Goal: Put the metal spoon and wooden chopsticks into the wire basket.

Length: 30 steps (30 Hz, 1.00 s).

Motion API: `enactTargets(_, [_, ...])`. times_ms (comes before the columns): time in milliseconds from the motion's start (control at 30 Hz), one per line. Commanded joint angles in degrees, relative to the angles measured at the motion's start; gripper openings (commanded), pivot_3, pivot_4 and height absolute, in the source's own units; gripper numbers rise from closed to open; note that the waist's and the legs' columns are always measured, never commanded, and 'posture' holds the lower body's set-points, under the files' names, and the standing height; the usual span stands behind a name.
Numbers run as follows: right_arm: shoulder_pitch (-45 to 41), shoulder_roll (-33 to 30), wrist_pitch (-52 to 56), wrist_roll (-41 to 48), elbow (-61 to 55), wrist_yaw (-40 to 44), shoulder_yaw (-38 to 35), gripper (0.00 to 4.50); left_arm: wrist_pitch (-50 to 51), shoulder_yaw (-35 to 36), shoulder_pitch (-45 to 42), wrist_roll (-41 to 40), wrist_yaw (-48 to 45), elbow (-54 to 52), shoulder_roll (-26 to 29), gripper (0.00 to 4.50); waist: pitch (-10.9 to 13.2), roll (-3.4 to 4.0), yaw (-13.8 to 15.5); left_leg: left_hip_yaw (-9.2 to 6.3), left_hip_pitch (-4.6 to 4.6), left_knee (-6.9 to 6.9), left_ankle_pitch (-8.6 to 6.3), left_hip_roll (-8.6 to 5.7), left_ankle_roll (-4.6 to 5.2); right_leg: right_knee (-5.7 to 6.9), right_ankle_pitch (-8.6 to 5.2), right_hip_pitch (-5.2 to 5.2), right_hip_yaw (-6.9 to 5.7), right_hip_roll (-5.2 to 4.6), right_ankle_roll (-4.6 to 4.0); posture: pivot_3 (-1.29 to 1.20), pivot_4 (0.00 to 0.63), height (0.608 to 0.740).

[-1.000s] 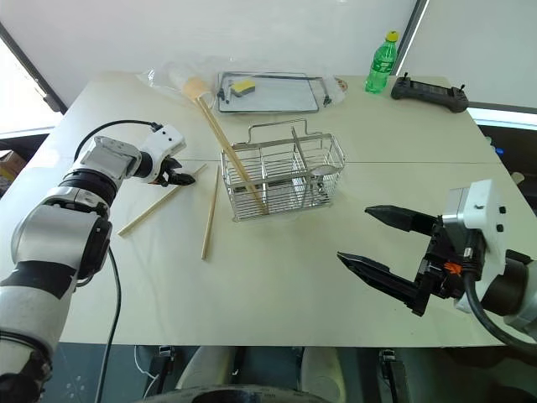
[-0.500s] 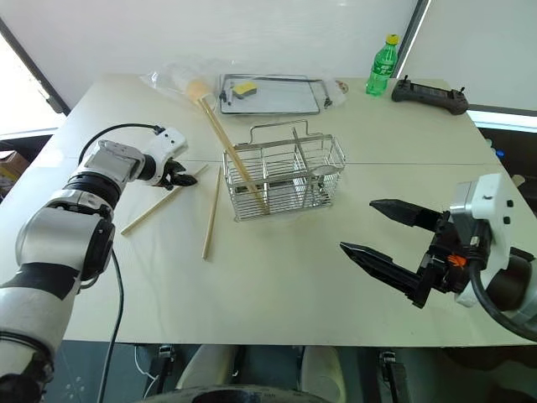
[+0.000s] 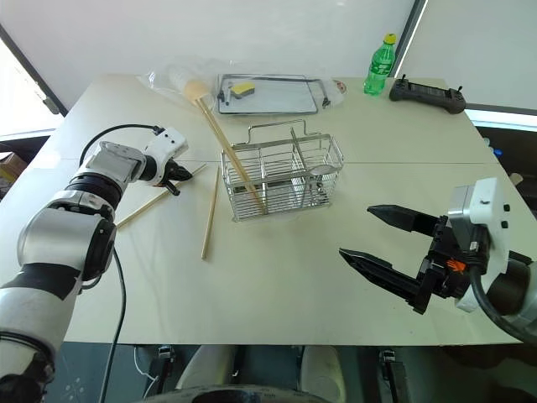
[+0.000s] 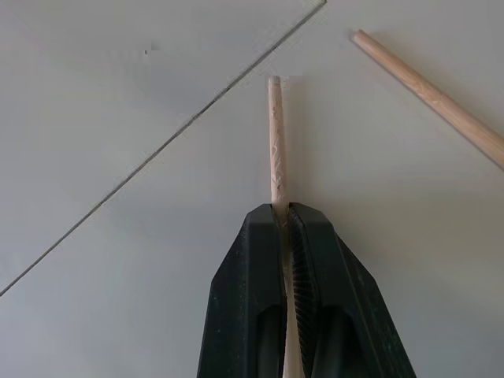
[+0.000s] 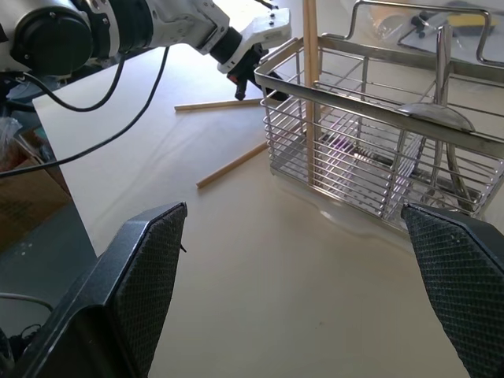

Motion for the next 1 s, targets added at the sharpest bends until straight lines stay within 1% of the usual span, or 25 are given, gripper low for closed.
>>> enactTargets(33, [-0.3, -0.86, -0.8, -0.04, -0.33, 0.32, -0.68, 4.5, -2.58, 8.29, -5.51, -6.28, 5.74, -1.51, 2.87, 0.12, 0.02, -0.04, 0.04, 0.0, -0.02, 0.0, 0.0, 0.0, 0.0, -0.01, 0.0, -0.02, 0.0, 0.0, 0.0, 0.0, 0.15, 0.709])
enactTargets(100, [-0.28, -0.71, -0.85, 0.07, -0.45, 0.14, -0.6, 4.5, -3.65, 13.61, -8.36, -10.79, 6.34, -2.47, 4.04, 0.12, 0.13, -0.23, 0.09, -0.03, -0.15, 0.01, 0.0, 0.0, 0.0, 0.0, 0.02, -0.14, -0.01, 0.01, -0.02, 0.0, 0.15, 0.709])
enactTargets(200, [0.27, -0.16, -0.9, -0.02, -1.08, -0.15, -0.44, 4.5, -2.94, 21.99, -13.01, -19.04, 2.93, -4.52, 6.68, 0.12, 0.13, -0.27, 0.04, -0.08, -0.33, 0.05, 0.01, -0.04, -0.01, -0.03, 0.03, -0.22, -0.04, 0.0, 0.0, 0.0, 0.15, 0.709])
enactTargets(267, [0.57, 0.15, -0.9, 0.37, -1.23, -0.64, -0.36, 4.5, -0.23, 27.69, -16.48, -25.25, -0.09, -6.29, 8.94, 0.12, 0.12, -0.27, -0.01, -0.06, -0.38, 0.03, 0.01, -0.06, -0.01, -0.08, 0.07, -0.24, -0.04, -0.03, 0.07, 0.0, 0.15, 0.709])
enactTargets(367, [0.37, 0.18, -1.04, 0.75, -0.78, -1.06, -0.11, 4.5, 7.14, 34.65, -20.93, -34.54, -5.61, -11.05, 11.66, 0.12, 0.12, -0.25, -0.33, -0.04, -0.36, -0.02, 0.0, -0.07, -0.02, -0.08, 0.07, -0.25, -0.04, -0.04, 0.08, 0.0, 0.15, 0.709])
enactTargets(400, [0.15, 0.11, -1.09, 0.87, -0.47, -1.23, 0.04, 4.5, 9.49, 36.19, -21.58, -37.05, -6.55, -13.18, 11.82, 0.12, 0.11, -0.24, -0.4, -0.04, -0.34, -0.03, 0.0, -0.07, -0.02, -0.07, 0.07, -0.25, -0.04, -0.04, 0.08, 0.0, 0.15, 0.709])
enactTargets(467, [-0.24, -0.07, -1.14, 0.69, 0.07, -1.11, 0.41, 4.5, 13.89, 37.89, -20.89, -41.83, -6.95, -20.87, 10.12, 0.12, 0.11, -0.23, -0.56, -0.05, -0.26, -0.04, 0.0, -0.06, -0.02, -0.05, 0.07, -0.18, -0.04, -0.03, 0.09, 0.0, 0.15, 0.709])
enactTargets(533, [-0.8, -0.28, -1.16, 0.37, 0.54, -1.04, 1.02, 4.5, 19.48, 37.51, -17.83, -46.12, -5.37, -31.99, 6.54, 0.12, 0.11, -0.24, -0.28, -0.07, -0.07, -0.02, 0.0, -0.01, -0.03, -0.07, 0.06, 0.04, -0.04, -0.04, 0.09, 0.0, 0.15, 0.709])
enactTargets(633, [-1.68, -0.57, -1.24, 0.03, 1.01, -0.91, 1.83, 4.5, 25.42, 33.94, -10.32, -50.45, -0.56, -50.6, -0.58, 0.12, 0.05, -0.12, 0.2, -0.08, 0.2, 0.06, 0.02, 0.1, -0.08, -0.12, 0.06, 0.39, 0.02, -0.1, 0.08, 0.0, 0.15, 0.709])
enactTargets(733, [-2.4, -0.83, -1.11, 0.31, 1.28, -1.05, 2.03, 4.5, 28.61, 30.09, -3.36, -52.52, 4.7, -63.92, -6.91, 0.12, 0.05, -0.13, 0.09, -0.07, 0.28, 0.14, 0.04, 0.08, -0.12, -0.16, 0.08, 0.52, 0.1, -0.1, 0.01, 0.0, 0.15, 0.709])
enactTargets(767, [-2.55, -0.85, -1.07, 0.61, 1.37, -1.21, 1.85, 4.5, 27.55, 27.18, -0.28, -51.36, 5.44, -67.89, -8.96, 0.12, 0.05, -0.12, 0.09, -0.06, 0.27, 0.17, 0.05, 0.08, -0.13, -0.14, 0.09, 0.51, 0.12, -0.09, 0.0, 0.0, 0.15, 0.709])
enactTargets(867, [-2.76, -0.76, -0.9, 1.19, 1.26, -1.61, 1.45, 4.5, 24.86, 21.57, 5.51, -48.79, 7.51, -74.1, -12.55, 0.12, 0.05, -0.11, -0.05, 0.07, 0.25, 0.12, 0.05, -0.02, -0.12, -0.13, 0.11, 0.38, 0.22, -0.04, -0.02, 0.0, 0.15, 0.709])
enactTargets(933, [-2.36, -0.37, -0.86, 1.58, 0.72, -2.07, 1.08, 4.5, 23.4, 19.04, 7.91, -47.65, 8.2, -75.33, -13.85, 0.12, 0.04, -0.1, -0.05, 0.15, 0.17, 0.02, 0.06, -0.03, -0.11, -0.1, 0.12, 0.18, 0.29, 0.0, -0.02, 0.0, 0.15, 0.709])
enactTargets(1000, [-1.97, -0.1, -0.88, 1.94, 0.28, -2.53, 0.76, 4.5, 22.48, 17.97, 9.04, -47.49, 8.53, -75.58, -14.26, 0.12, 0.03, -0.07, -0.03, 0.15, 0.11, -0.03, 0.06, -0.01, -0.1, -0.08, 0.11, 0.06, 0.3, 0.08, -0.04, 0.0, 0.15, 0.709])
